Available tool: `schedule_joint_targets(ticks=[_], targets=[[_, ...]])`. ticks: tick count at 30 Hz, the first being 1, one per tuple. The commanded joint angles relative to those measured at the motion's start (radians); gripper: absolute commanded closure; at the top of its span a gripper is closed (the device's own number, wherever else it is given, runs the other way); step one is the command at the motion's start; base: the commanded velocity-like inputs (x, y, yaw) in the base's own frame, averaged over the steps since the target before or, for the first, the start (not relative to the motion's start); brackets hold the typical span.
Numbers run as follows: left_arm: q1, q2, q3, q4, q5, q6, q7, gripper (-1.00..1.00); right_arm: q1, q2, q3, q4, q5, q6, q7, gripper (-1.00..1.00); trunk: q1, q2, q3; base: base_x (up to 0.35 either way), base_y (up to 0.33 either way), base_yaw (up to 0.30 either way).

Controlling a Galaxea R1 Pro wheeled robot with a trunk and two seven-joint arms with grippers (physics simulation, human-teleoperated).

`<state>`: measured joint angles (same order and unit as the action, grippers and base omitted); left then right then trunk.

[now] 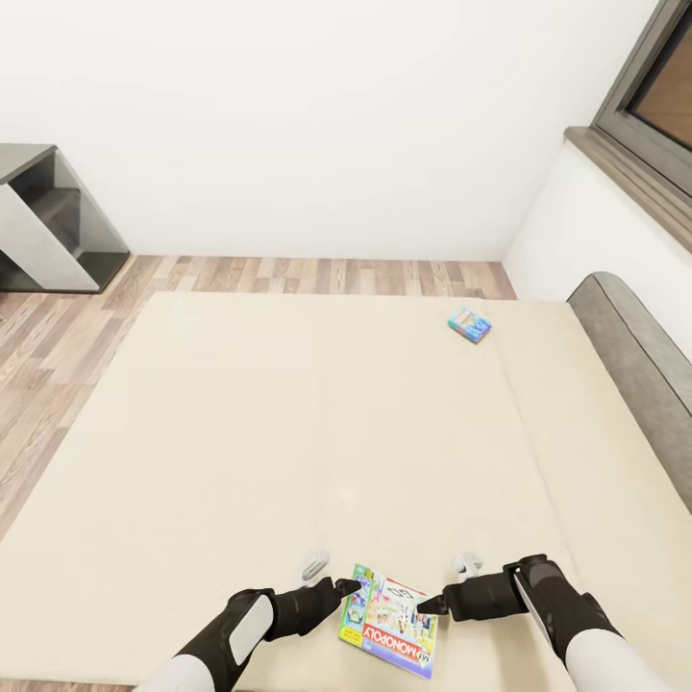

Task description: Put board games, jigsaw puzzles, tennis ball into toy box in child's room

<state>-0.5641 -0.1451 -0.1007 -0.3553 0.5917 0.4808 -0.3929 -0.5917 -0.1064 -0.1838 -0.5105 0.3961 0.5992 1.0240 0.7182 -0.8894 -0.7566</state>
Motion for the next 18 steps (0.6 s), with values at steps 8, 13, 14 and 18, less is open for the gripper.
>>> schedule_joint_targets(ticks=[8,13,14,18], targets=[[0.000,0.001,-0.004,-0.001,0.006,0.004,0.000,-1.00,0.000,0.001,-0.008,-0.004,0.008,0.007,0.007,-1.00,0.000,-0.001,-0.011,0.000,0.000,0.000],[0.000,0.001,-0.004,-0.001,0.006,0.004,0.000,-1.00,0.000,0.001,-0.009,-0.005,0.007,0.007,0.007,-1.00,0.000,-0.001,-0.018,0.000,0.000,0.000],[0.000,0.001,-0.004,-0.001,0.006,0.004,0.000,-1.00,0.000,0.001,-0.009,-0.006,0.007,0.007,0.007,-1.00,0.000,-0.001,-0.020,0.000,0.000,0.000],[0.000,0.001,-0.004,-0.001,0.006,0.002,-0.001,-1.00,0.000,0.001,-0.010,-0.008,0.007,0.007,0.007,-1.00,0.000,-0.001,-0.026,0.000,0.000,0.000]])
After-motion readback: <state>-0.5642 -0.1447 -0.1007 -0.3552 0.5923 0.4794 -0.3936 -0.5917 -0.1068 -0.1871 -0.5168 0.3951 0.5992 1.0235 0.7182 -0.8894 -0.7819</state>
